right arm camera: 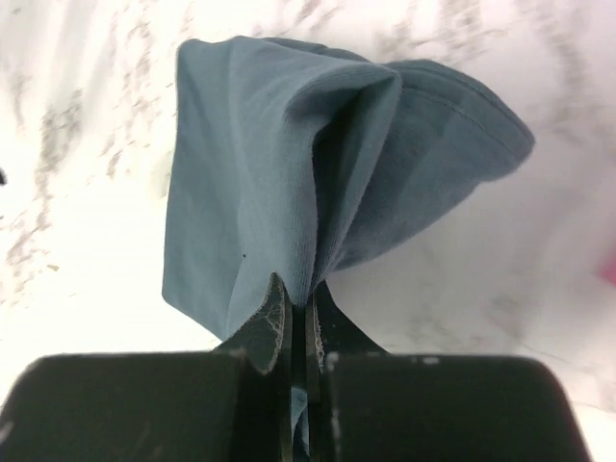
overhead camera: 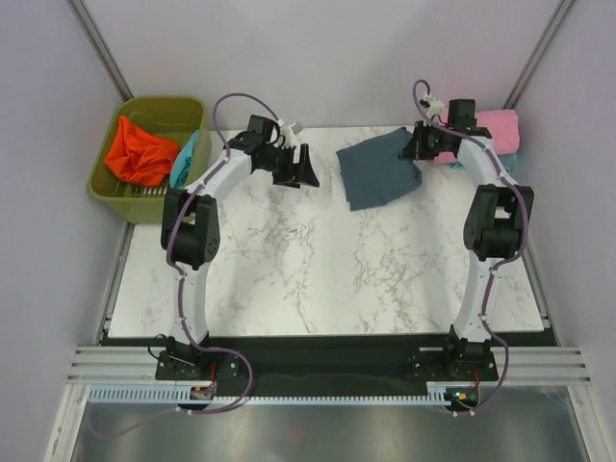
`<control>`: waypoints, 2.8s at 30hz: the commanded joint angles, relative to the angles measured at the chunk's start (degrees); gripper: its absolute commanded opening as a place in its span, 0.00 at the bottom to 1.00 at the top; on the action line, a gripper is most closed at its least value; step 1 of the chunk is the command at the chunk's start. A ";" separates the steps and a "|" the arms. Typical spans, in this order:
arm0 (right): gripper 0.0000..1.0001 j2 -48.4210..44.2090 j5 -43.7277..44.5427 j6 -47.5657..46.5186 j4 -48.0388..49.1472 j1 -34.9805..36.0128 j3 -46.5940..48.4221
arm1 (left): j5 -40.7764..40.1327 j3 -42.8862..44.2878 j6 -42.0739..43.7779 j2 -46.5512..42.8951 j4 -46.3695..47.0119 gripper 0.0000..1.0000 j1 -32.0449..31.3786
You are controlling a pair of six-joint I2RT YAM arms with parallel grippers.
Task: Fold and stack the t-shirts
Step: Neatly place the folded tshirt to the corner
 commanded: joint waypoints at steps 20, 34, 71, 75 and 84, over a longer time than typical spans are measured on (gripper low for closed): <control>0.00 2.88 6.40 -3.35 2.94 -9.40 20.04 | -4.29 -2.54 6.70 -4.53 -1.30 0.87 -5.49; 0.00 10.43 9.66 -0.98 8.04 -17.13 31.37 | -6.75 -3.33 8.63 -3.30 -2.18 0.88 -8.82; 0.98 4.84 28.91 -3.44 13.84 -18.20 25.54 | -8.25 -2.80 8.72 -2.86 -2.98 0.91 -13.48; 0.98 -14.65 28.47 -5.10 29.73 -15.65 4.51 | -10.61 -1.84 8.46 -4.18 -2.71 0.92 -13.40; 0.98 -26.28 11.43 13.49 21.04 -10.55 -12.88 | -35.63 10.11 14.34 -8.56 -1.93 0.99 -13.22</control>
